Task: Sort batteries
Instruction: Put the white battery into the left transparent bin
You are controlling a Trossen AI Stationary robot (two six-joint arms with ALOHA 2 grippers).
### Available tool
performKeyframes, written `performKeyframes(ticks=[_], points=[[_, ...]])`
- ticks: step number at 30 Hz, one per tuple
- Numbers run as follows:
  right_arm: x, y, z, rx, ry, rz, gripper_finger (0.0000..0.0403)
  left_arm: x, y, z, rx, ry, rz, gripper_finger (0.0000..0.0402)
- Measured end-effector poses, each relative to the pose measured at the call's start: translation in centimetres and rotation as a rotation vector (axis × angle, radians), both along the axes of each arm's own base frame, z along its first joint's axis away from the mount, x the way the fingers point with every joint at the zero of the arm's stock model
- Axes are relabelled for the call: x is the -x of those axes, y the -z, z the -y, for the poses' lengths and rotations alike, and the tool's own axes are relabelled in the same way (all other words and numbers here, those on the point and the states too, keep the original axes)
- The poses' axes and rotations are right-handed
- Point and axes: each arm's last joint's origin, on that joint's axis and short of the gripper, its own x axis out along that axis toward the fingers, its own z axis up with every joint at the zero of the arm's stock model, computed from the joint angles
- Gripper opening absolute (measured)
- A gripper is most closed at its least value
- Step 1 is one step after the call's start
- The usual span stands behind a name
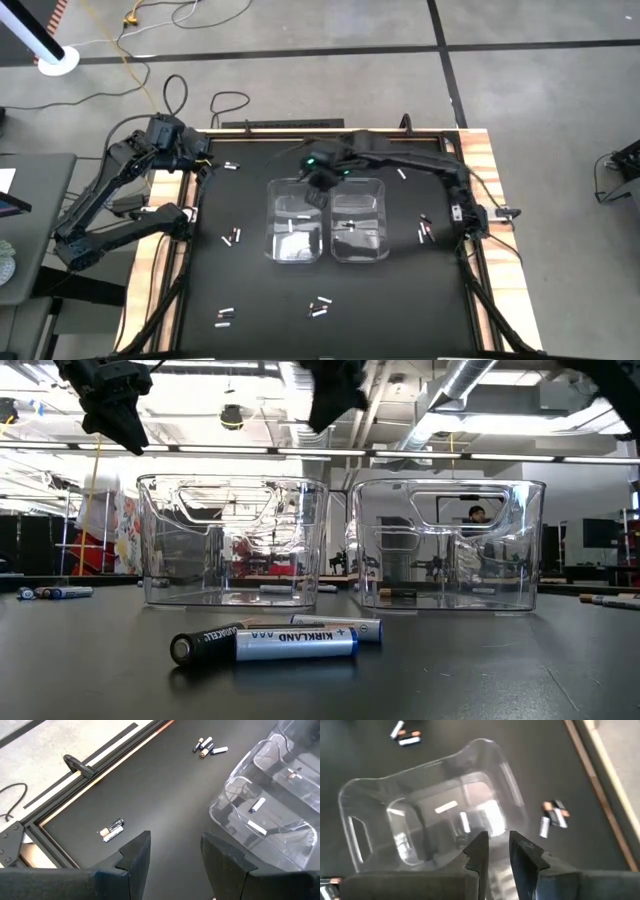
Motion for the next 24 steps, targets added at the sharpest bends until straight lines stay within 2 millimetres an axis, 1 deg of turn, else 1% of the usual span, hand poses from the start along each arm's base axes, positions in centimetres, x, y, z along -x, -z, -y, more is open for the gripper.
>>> performKeyframes(ticks=[4, 7, 11, 18, 21, 24], points=[[3.1, -0.5, 0.5, 0.039, 0.073, -0.021, 0.0093, 0.0, 0.0, 0.0, 0.007, -0.01, 0.006, 0.0169], [5.7, 0.0, 1.0, 0.052, 0.133, -0.013, 0.0093, 0.0, 0.0, 0.0, 0.013, -0.018, 0.011, 0.0169], [9.4, 1.8, 1.7, 0.024, 0.232, 0.022, 0.0093, 0.0, 0.0, -0.1, 0.026, -0.042, 0.029, 0.0169], [16.9, 5.3, 2.7, -0.038, 0.437, 0.072, 0.0093, -0.7, -0.7, -0.9, -0.019, -0.082, 0.122, 0.0169], [19.7, 6.8, 3.2, -0.06, 0.531, 0.065, 0.0093, -1.2, -1.0, -1.6, -0.044, -0.091, 0.158, 0.0169], [21.7, 8.3, 4.0, -0.081, 0.637, 0.051, 0.0093, -1.9, -1.0, -2.4, -0.048, -0.103, 0.18, 0.0169]])
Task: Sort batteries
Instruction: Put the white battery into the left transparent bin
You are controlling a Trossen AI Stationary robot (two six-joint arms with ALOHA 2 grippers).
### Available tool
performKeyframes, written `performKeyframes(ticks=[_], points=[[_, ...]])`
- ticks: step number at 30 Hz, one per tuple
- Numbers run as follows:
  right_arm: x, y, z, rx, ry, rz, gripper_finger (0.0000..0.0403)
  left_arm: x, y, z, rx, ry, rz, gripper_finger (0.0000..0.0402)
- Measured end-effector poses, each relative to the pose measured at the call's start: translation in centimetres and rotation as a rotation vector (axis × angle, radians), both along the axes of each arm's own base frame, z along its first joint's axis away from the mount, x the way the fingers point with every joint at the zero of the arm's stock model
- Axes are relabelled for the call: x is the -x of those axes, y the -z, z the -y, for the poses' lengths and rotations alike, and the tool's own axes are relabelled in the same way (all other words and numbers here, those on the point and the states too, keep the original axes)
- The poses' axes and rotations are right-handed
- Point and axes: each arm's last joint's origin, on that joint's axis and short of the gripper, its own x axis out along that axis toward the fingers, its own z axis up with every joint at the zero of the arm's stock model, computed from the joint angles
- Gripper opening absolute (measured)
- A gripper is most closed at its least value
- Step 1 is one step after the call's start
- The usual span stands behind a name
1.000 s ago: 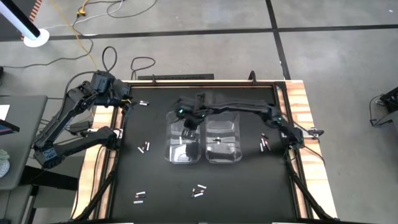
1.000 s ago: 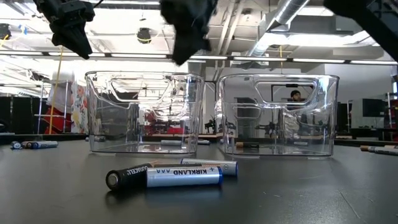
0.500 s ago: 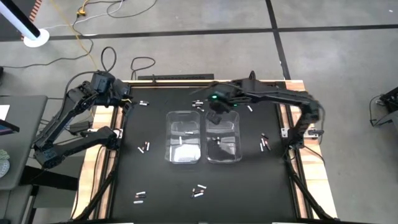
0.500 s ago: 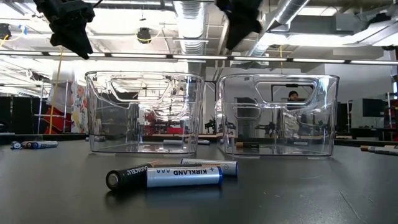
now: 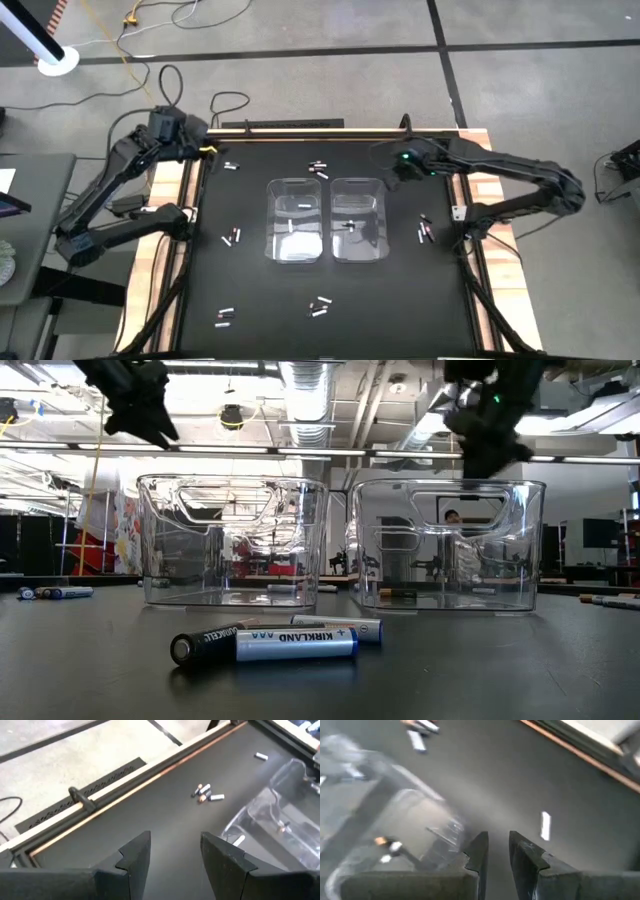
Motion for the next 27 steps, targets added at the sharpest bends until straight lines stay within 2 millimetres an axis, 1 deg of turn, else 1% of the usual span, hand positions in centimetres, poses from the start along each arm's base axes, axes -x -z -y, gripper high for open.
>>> performKeyframes(ticks=[3, 8, 12, 14, 18, 21, 27], points=[[1.3, 2.0, 1.0, -0.036, 0.097, -0.047, 0.0093, -0.7, 0.2, -0.9, 0.013, -0.008, 0.003, 0.0169], [2.7, 5.1, 3.3, -0.1, 0.221, -0.168, 0.0093, -1.7, 1.2, -2.2, 0.087, -0.034, -0.014, 0.0169], [2.9, 6.5, 5.2, -0.122, 0.212, -0.215, 0.0094, -2.5, 2.0, -3.2, 0.142, -0.048, -0.039, 0.0169], [2.8, 7.0, 6.1, -0.135, 0.185, -0.199, 0.01, -2.8, 2.4, -3.6, 0.163, -0.053, -0.05, 0.0169], [2.4, 7.8, 7.6, -0.155, 0.137, -0.154, 0.0128, -3.2, 2.8, -4.1, 0.185, -0.056, -0.065, 0.0169], [2.2, 8.8, 8.4, -0.161, 0.107, -0.186, 0.0158, -3.2, 2.8, -4.1, 0.179, -0.054, -0.062, 0.0169], [1.3, 11.4, 9.4, -0.194, 0.029, -0.271, 0.0214, -3.5, 2.4, -4.4, 0.139, -0.055, -0.025, 0.0169]])
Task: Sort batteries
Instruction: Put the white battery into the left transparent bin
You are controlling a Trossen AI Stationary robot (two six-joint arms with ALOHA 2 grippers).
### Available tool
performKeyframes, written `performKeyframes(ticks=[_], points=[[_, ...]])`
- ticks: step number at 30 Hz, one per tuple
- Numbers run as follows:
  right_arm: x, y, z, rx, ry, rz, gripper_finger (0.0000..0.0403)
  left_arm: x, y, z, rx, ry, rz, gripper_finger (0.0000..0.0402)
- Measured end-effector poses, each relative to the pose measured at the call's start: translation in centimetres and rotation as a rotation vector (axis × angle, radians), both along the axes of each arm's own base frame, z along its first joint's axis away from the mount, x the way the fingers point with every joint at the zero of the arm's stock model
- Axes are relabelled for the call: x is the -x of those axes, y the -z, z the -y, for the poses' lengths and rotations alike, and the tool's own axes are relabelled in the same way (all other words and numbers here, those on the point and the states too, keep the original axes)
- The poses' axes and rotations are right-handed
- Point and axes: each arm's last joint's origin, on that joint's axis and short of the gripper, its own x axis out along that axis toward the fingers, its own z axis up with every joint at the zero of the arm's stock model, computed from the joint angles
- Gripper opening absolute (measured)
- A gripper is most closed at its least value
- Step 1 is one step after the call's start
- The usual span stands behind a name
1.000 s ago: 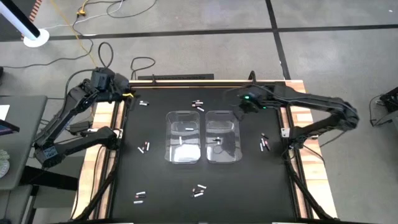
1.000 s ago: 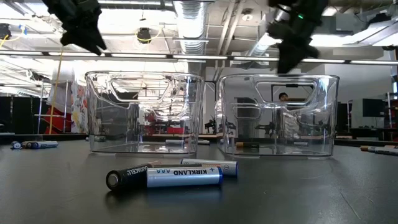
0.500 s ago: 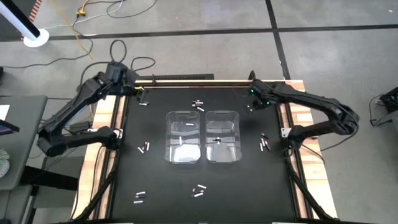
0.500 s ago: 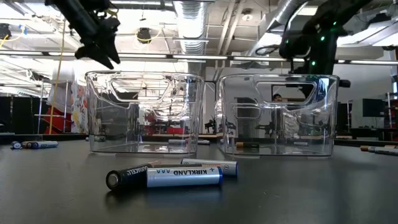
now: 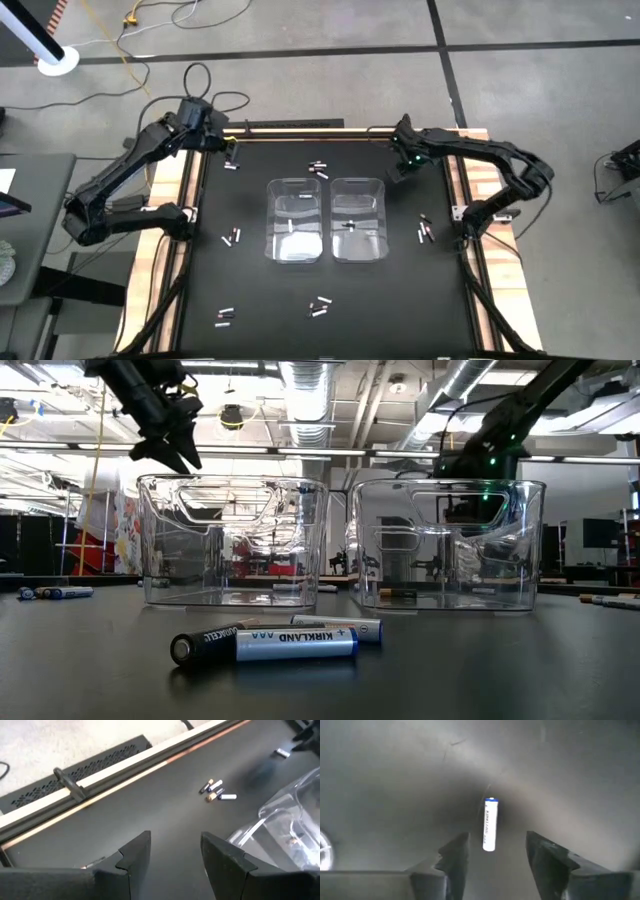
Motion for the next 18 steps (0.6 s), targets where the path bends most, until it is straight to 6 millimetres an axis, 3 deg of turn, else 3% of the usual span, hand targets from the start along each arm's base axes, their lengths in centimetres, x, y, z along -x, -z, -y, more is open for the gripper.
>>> performKeyframes(ticks=[5, 9, 18], points=[[-0.5, 2.2, 0.4, -0.053, -0.049, -0.068, 0.0227, -0.1, -0.1, -0.1, -0.005, -0.012, 0.019, 0.0169], [-0.7, 3.6, 0.9, -0.087, -0.073, -0.105, 0.0209, -0.1, -0.1, -0.1, -0.003, -0.014, 0.02, 0.0169], [-1.0, 4.2, 1.1, -0.09, -0.124, -0.106, 0.0076, -0.1, -0.1, -0.1, 0.0, -0.018, 0.023, 0.0169]])
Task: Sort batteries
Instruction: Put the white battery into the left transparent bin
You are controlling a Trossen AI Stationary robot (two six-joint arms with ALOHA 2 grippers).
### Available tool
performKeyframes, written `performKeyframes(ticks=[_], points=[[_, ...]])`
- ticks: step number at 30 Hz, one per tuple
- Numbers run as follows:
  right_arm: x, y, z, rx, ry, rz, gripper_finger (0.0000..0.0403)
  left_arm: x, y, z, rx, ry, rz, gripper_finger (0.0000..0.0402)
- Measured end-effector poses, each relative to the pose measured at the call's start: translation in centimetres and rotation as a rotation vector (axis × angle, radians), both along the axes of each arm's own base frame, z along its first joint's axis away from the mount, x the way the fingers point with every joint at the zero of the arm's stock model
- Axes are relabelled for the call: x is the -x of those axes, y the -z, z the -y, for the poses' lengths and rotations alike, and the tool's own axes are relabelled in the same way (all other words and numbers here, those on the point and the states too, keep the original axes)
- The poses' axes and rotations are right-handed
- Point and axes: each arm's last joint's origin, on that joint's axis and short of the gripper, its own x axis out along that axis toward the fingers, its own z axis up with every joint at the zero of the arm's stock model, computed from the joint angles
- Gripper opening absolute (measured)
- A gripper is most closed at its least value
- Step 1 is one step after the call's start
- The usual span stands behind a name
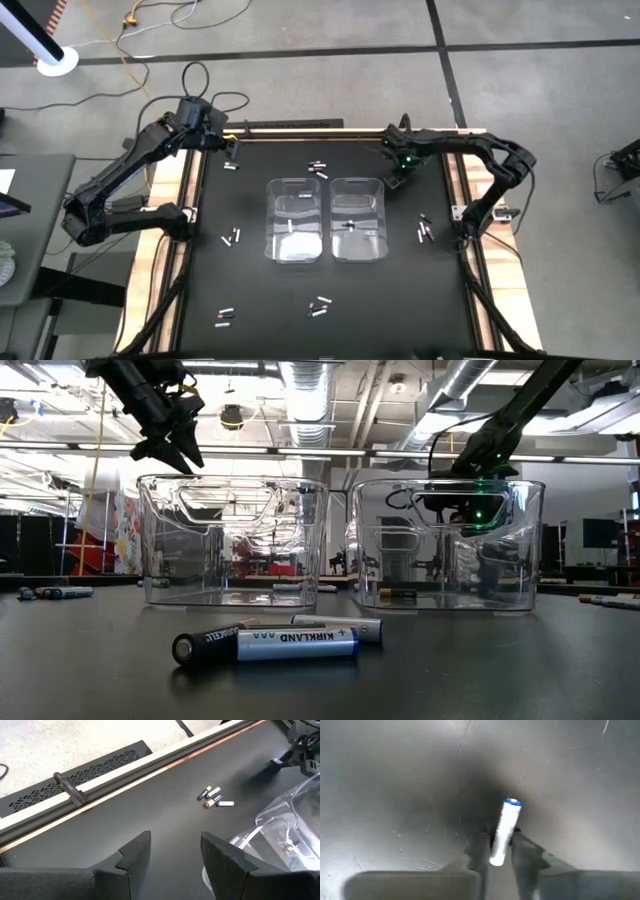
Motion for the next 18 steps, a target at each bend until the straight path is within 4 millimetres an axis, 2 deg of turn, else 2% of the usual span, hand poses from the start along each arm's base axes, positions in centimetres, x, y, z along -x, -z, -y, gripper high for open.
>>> performKeyframes(ticks=[4, 6, 15, 18], points=[[0.1, -0.9, 0.0, 0.039, 0.005, 0.038, 0.0023, 0.0, 0.0, 0.0, 0.002, -0.002, 0.0, 0.0169], [0.2, -1.4, -0.1, 0.053, 0.005, 0.052, 0.0009, 0.0, 0.0, 0.0, 0.004, -0.004, 0.002, 0.0169], [0.6, -3.0, -0.4, 0.095, 0.01, 0.072, 0.001, 0.0, 0.0, 0.0, 0.004, -0.003, 0.002, 0.0169], [1.2, -4.1, -0.9, 0.095, 0.017, 0.075, 0.001, 0.0, 0.0, 0.0, 0.004, -0.003, 0.002, 0.0169]])
